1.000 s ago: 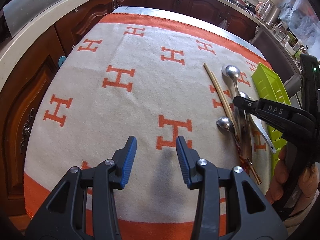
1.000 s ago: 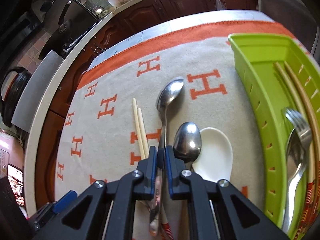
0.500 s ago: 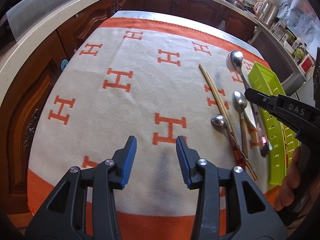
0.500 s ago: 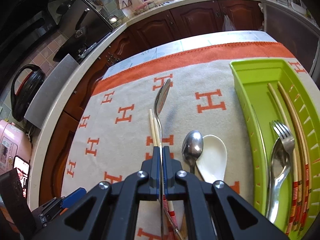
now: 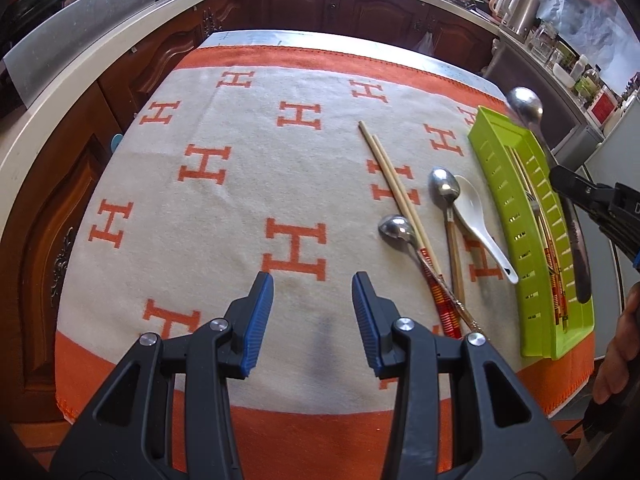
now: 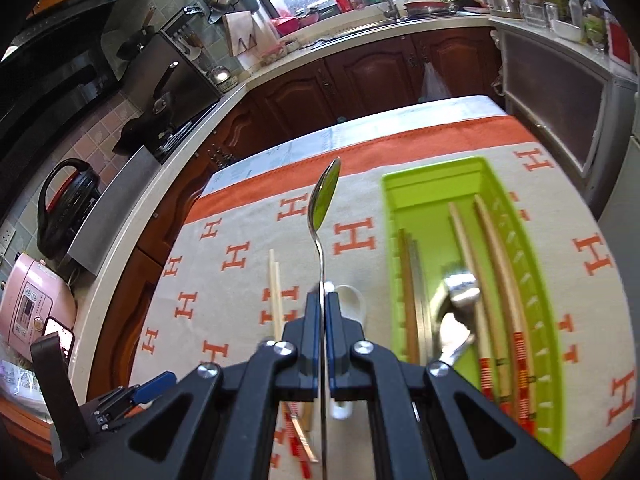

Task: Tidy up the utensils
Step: 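Carry the steel spoon into the green tray and open the right tool, then close the left tool on a small steel spoon on the blanket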

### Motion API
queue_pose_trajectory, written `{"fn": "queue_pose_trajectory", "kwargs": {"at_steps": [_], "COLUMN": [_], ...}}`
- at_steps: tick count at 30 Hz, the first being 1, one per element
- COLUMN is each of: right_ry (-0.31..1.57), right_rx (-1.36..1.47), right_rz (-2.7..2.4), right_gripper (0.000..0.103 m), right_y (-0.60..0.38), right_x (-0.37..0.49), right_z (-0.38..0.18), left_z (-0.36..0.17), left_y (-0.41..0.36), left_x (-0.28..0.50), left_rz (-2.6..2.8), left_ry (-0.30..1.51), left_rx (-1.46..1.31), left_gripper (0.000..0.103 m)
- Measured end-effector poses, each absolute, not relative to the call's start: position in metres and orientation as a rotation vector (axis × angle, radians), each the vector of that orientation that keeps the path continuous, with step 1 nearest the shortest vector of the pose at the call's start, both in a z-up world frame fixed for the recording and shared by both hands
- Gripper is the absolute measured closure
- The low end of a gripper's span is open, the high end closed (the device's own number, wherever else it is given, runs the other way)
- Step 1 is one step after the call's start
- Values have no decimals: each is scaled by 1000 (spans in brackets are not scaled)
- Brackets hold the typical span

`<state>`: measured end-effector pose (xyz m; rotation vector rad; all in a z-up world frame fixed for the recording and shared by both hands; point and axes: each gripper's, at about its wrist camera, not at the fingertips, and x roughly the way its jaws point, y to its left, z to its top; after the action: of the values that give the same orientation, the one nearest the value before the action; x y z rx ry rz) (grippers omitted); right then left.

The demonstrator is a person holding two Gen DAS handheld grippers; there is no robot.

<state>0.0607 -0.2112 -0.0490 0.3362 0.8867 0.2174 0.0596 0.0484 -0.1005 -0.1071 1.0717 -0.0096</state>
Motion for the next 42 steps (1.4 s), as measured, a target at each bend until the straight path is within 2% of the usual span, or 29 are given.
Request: {"fn": "queue_pose_trajectory", "kwargs": {"at_steps": [10, 21, 42], "right_ry": [944, 1051, 896], "right_rx": [297, 258, 306], "right_rz": [99, 46, 172], "right_gripper": [101, 100, 99], "right_y": [-268, -282, -257], "right_x": [62, 72, 41], "right_z": [-71, -104, -61], "left_z": [-103, -117, -137], "left_y": [22, 7, -6], "left_x": [64, 78, 114], "left_rz": [-40, -66, -51], "left_ry": [1102, 1159, 1152], "left_rx": [-98, -135, -251], "left_gripper": [65, 65, 65]}}
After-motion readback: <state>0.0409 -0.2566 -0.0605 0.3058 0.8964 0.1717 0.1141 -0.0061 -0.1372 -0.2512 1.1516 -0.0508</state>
